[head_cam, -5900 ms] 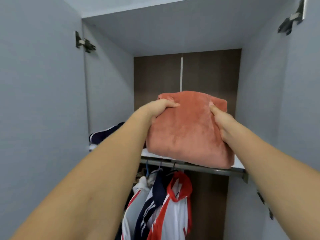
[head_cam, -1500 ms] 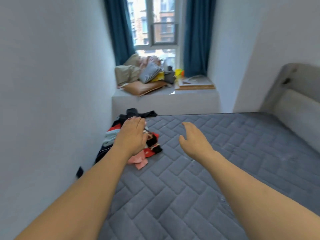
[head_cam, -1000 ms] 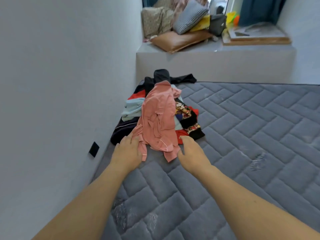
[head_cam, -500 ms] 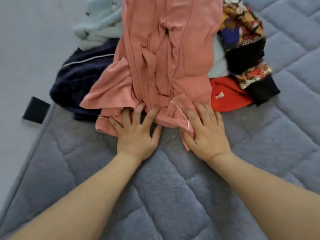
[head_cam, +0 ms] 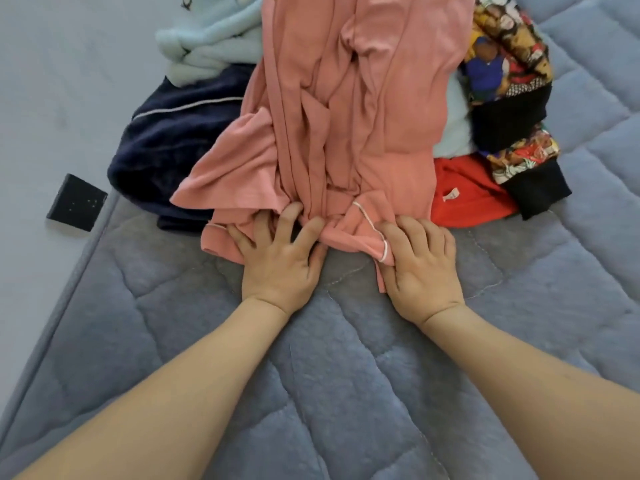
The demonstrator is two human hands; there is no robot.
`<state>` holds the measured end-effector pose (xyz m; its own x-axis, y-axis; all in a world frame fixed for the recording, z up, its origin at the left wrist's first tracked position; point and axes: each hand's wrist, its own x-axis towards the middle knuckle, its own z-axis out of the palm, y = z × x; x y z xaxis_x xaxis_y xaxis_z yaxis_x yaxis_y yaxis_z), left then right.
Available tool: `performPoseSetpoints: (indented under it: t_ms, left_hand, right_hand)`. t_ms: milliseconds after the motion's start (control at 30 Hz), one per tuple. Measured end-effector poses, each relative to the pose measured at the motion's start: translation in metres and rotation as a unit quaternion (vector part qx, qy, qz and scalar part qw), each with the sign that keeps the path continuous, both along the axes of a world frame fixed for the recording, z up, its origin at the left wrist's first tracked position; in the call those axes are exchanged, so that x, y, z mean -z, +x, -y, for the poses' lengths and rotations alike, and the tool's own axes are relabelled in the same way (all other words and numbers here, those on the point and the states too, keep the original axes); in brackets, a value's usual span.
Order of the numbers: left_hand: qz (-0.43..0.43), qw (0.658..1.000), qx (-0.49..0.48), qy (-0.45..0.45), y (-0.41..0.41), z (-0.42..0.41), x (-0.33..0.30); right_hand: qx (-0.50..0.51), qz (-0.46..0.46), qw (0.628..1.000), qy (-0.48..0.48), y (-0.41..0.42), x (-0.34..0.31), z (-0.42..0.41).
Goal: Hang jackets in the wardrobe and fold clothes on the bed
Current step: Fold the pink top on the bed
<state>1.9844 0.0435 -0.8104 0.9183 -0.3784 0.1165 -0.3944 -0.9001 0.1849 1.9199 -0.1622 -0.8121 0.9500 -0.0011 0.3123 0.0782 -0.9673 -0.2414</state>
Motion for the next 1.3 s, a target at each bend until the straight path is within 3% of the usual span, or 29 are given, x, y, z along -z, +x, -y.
performPoseSetpoints:
  t_ms: [167, 333, 467, 633, 700, 767, 800, 833, 867, 900, 933, 967, 1000, 1033, 1067, 1100, 1167, 1233, 1300]
  left_hand:
    - [0.017, 1.0, -0.007, 0.022, -0.004, 0.0, -0.011]
    - [-0.079, 0.996, 0.03, 0.031, -0.046, -0.006, -0.024]
    - [-0.142, 0.982, 0.094, 0.08, -0.13, -0.033, -0.044]
    - [-0.332, 0.925, 0.153, 0.1, -0.251, -0.09, -0.085]
    - [-0.421, 0.881, 0.167, 0.137, -0.303, -0.119, -0.101]
    - [-0.531, 0.798, 0.176, 0.225, -0.337, -0.14, -0.117]
    - [-0.583, 0.74, 0.185, 0.28, -0.343, -0.147, -0.124]
    - [-0.638, 0.665, 0.197, 0.335, -0.342, -0.149, -0.133]
    - [-0.673, 0.609, 0.189, 0.375, -0.332, -0.147, -0.142]
    - [-0.674, 0.618, 0.148, 0.376, -0.317, -0.143, -0.148]
    - [-0.65, 0.674, 0.093, 0.338, -0.301, -0.138, -0.15]
    - [-0.586, 0.757, 0.053, 0.282, -0.281, -0.132, -0.15]
    - [-0.477, 0.851, 0.025, 0.219, -0.262, -0.125, -0.149]
    - [-0.357, 0.92, 0.001, 0.161, -0.246, -0.118, -0.145]
    - [-0.277, 0.953, -0.023, 0.116, -0.239, -0.111, -0.138]
    - [-0.272, 0.957, -0.051, 0.087, -0.238, -0.103, -0.131]
    - [-0.392, 0.915, -0.098, 0.011, -0.257, -0.091, -0.109]
    - [-0.459, 0.882, -0.087, -0.061, -0.288, -0.087, -0.09]
    - [-0.508, 0.859, -0.023, -0.065, -0.32, -0.094, -0.089]
  right_hand:
    - [0.007, -0.015, 1.0, -0.001, -0.005, -0.019, -0.01]
    - [0.035, -0.2, 0.979, 0.033, -0.037, -0.042, -0.031]
    - [0.035, -0.41, 0.909, 0.071, -0.12, -0.071, -0.046]
    - [-0.05, -0.59, 0.792, 0.15, -0.246, -0.114, -0.097]
    - [-0.099, -0.655, 0.729, 0.17, -0.295, -0.13, -0.126]
    - [-0.111, -0.754, 0.63, 0.148, -0.328, -0.143, -0.148]
    - [-0.09, -0.799, 0.578, 0.139, -0.334, -0.146, -0.15]
    - [-0.057, -0.818, 0.553, 0.148, -0.333, -0.148, -0.147]
    - [-0.016, -0.8, 0.578, 0.162, -0.325, -0.149, -0.139]
    - [0.037, -0.741, 0.651, 0.164, -0.311, -0.149, -0.126]
    - [0.106, -0.654, 0.734, 0.147, -0.295, -0.149, -0.111]
    - [0.187, -0.555, 0.8, 0.13, -0.279, -0.148, -0.095]
    - [0.27, -0.478, 0.826, 0.131, -0.267, -0.146, -0.081]
    - [0.338, -0.441, 0.813, 0.174, -0.26, -0.14, -0.073]
    - [0.392, -0.425, 0.775, 0.254, -0.256, -0.132, -0.071]
    - [0.419, -0.402, 0.735, 0.349, -0.252, -0.126, -0.076]
    - [0.411, -0.337, 0.694, 0.486, -0.255, -0.111, -0.091]
    - [0.396, -0.296, 0.658, 0.568, -0.267, -0.104, -0.104]
    - [0.412, -0.317, 0.61, 0.598, -0.292, -0.105, -0.101]
